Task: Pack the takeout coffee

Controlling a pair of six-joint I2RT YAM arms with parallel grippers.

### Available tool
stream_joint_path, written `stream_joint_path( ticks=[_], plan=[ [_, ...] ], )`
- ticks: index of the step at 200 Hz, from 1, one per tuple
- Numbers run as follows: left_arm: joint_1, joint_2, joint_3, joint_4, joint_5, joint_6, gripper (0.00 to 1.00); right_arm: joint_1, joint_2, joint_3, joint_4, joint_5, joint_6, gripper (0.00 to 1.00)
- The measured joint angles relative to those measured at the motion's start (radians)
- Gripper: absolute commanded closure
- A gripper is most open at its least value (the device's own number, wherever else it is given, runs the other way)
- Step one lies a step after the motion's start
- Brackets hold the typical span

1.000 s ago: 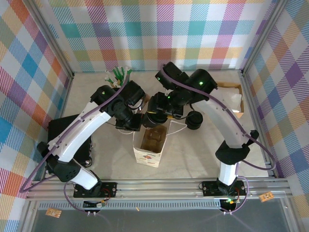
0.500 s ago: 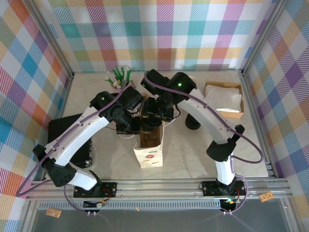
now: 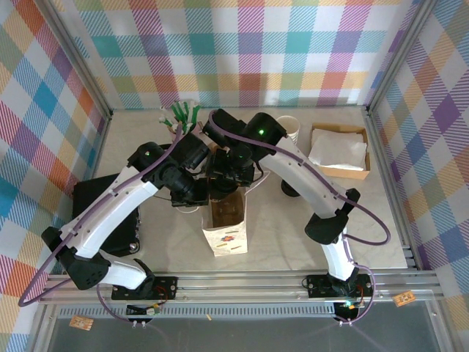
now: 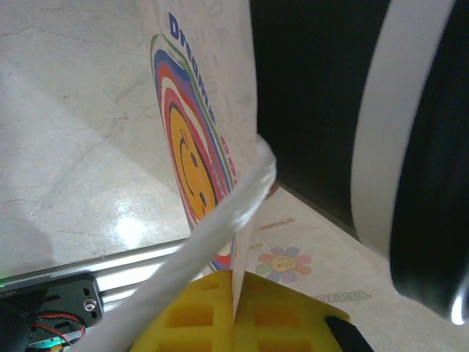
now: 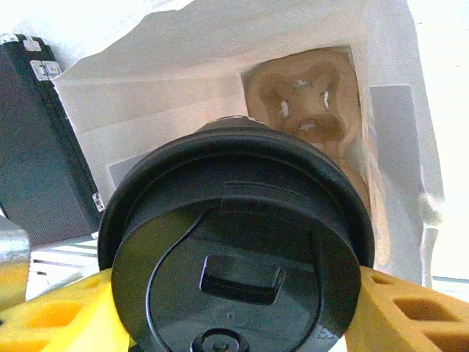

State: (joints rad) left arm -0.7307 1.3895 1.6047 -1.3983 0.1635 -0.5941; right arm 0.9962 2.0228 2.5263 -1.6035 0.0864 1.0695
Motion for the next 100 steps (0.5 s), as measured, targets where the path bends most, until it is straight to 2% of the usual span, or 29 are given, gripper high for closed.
stream_joint_path(
  ticks=[31, 70, 100],
  plan=[
    [0.018, -0.004, -0.031, 0.016, 0.029, 0.006, 1.0, -0.001, 0.001, -0.028, 0.013, 0.003, 0.0, 0.72],
    [0.055, -0.024, -0.063, 0.021, 0.054, 0.01, 0.88, 0.001, 0.027, -0.026, 0.04, 0.002, -0.014, 0.72],
    [0.073, -0.063, -0.056, 0.05, 0.063, 0.019, 0.87, 0.0, 0.074, -0.031, 0.019, 0.019, -0.048, 0.73]
  ],
)
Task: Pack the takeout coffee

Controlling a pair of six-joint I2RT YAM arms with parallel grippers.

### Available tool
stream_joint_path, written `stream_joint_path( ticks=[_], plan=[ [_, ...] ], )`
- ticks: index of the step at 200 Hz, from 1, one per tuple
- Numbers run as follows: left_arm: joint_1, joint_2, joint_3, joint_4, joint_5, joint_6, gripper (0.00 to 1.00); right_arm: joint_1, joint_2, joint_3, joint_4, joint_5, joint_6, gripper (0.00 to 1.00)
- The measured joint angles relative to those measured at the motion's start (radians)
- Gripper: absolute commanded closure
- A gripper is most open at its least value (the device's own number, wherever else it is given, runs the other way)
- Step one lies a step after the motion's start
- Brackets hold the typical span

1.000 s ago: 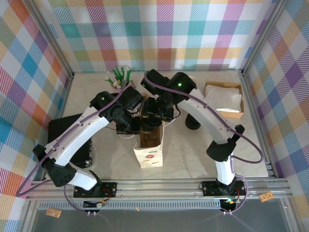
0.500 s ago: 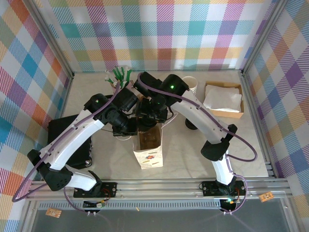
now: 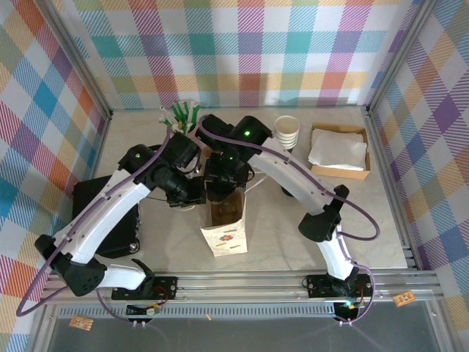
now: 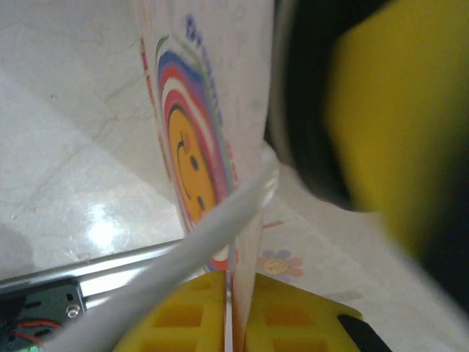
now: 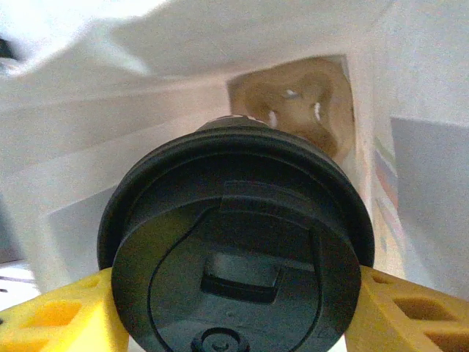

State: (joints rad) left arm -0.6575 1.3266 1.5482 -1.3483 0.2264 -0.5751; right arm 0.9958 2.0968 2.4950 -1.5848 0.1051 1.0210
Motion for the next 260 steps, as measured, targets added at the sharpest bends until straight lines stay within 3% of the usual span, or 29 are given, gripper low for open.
stream_joint_path(
  ticks=[41, 96, 164, 204, 231, 260],
  plan=[
    [0.01, -0.011, 0.03, 0.024, -0.002, 0.019, 0.96, 0.001, 0.01, -0.051, -0.021, 0.004, -0.016, 0.73],
    [0.028, -0.007, 0.027, 0.024, 0.001, 0.022, 0.89, 0.0, -0.005, -0.067, -0.024, 0.028, -0.064, 0.72],
    [0.034, -0.02, -0.03, 0.045, 0.02, 0.014, 0.98, 0.016, 0.055, -0.034, -0.024, 0.098, -0.174, 0.73],
    [0.034, -0.023, -0.029, 0.043, 0.01, -0.005, 0.78, 0.033, 0.08, -0.032, -0.024, 0.115, -0.222, 0.74],
    [0.034, -0.025, -0.029, 0.04, -0.014, -0.025, 0.78, 0.038, 0.08, -0.032, -0.024, 0.129, -0.233, 0.74],
    [0.034, -0.035, -0.029, 0.038, -0.027, -0.051, 0.86, 0.045, 0.08, -0.034, -0.024, 0.14, -0.241, 0.75]
  ],
)
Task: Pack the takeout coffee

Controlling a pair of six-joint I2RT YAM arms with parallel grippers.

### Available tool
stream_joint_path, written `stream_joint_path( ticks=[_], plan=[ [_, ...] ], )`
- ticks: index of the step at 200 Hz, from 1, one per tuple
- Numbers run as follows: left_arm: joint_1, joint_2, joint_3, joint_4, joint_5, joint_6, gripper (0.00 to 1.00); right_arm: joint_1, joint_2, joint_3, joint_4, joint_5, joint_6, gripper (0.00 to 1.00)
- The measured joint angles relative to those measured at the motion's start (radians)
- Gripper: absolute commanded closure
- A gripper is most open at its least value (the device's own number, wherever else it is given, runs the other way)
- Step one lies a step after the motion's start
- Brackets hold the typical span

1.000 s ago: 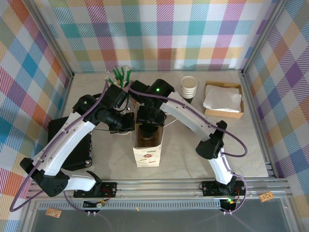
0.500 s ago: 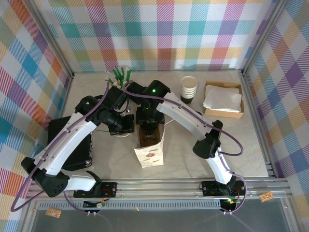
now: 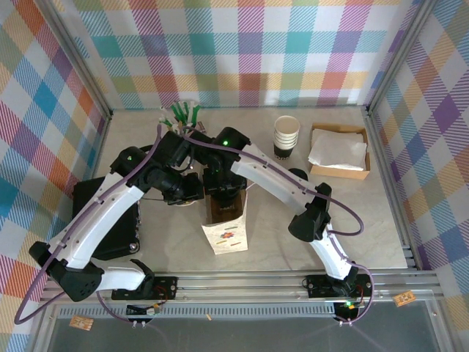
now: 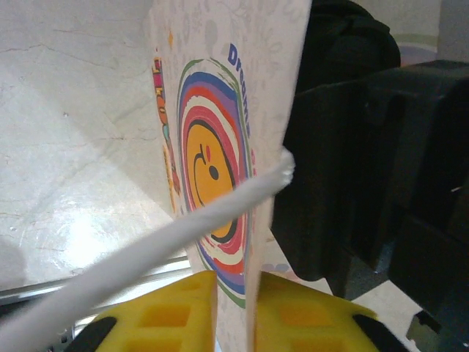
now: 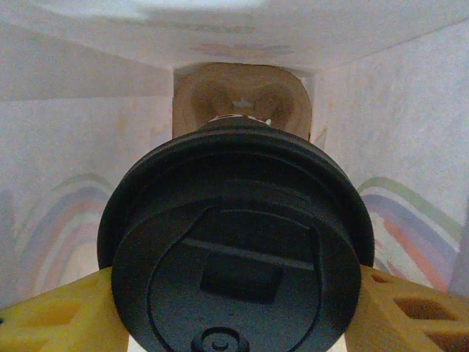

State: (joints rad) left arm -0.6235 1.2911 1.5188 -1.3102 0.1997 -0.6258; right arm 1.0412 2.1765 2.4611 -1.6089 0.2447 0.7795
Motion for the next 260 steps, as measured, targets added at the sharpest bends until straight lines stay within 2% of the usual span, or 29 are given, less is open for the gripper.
stream_joint_path(
  ticks=[14, 40, 111, 260],
  plan=[
    [0.0, -0.003, 0.0, 0.0, -0.001, -0.012, 0.94, 0.002, -0.001, -0.008, 0.0, 0.009, 0.0, 0.75],
    [0.0, -0.005, -0.005, 0.003, 0.001, -0.025, 1.0, 0.005, -0.011, -0.06, 0.001, 0.025, 0.0, 0.75],
    [-0.011, -0.026, -0.025, 0.008, -0.003, -0.062, 1.0, 0.021, -0.068, -0.189, 0.041, 0.04, -0.011, 0.76],
    [-0.024, -0.001, -0.014, -0.024, -0.048, -0.072, 1.0, -0.001, -0.084, -0.29, 0.21, 0.063, -0.034, 0.78]
  ],
)
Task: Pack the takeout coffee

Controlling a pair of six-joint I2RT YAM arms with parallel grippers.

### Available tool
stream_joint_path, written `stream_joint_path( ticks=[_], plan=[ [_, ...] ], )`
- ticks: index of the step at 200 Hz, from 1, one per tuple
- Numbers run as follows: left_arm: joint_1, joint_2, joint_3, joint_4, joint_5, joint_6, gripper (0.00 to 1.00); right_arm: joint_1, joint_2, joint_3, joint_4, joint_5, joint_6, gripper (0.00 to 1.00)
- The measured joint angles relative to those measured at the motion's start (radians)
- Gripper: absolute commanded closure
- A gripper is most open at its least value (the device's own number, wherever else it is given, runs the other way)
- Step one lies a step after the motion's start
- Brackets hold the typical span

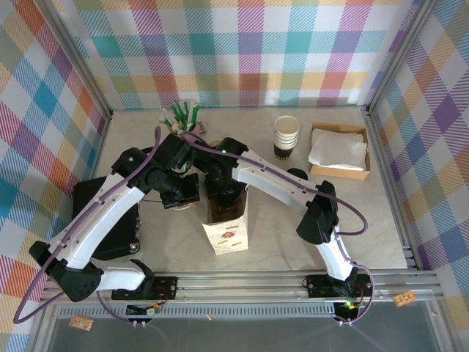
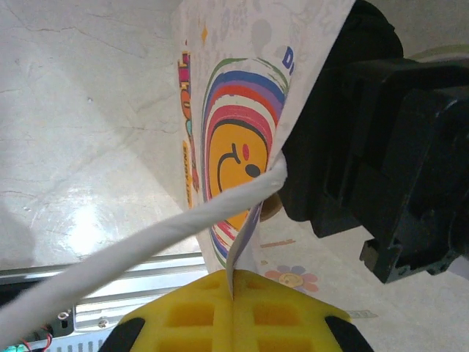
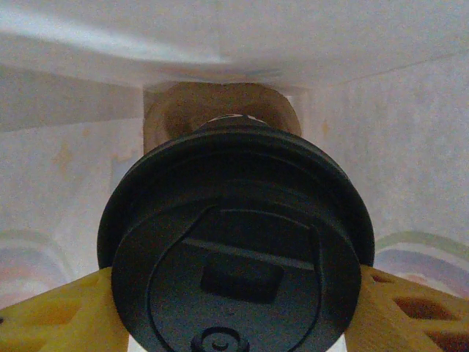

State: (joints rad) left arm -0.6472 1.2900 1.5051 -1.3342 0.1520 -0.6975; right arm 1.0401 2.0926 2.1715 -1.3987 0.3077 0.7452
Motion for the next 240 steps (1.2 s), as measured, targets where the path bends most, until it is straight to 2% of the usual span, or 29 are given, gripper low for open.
stream_joint_path(
  ticks=[141, 240],
  plan=[
    [0.006, 0.049, 0.071, -0.074, -0.034, 0.089, 1.0, -0.021, 0.0, -0.006, 0.03, -0.013, -0.002, 0.77],
    [-0.003, 0.034, 0.064, -0.06, -0.04, 0.076, 1.0, -0.023, -0.019, -0.053, 0.076, -0.012, -0.003, 0.77]
  ],
)
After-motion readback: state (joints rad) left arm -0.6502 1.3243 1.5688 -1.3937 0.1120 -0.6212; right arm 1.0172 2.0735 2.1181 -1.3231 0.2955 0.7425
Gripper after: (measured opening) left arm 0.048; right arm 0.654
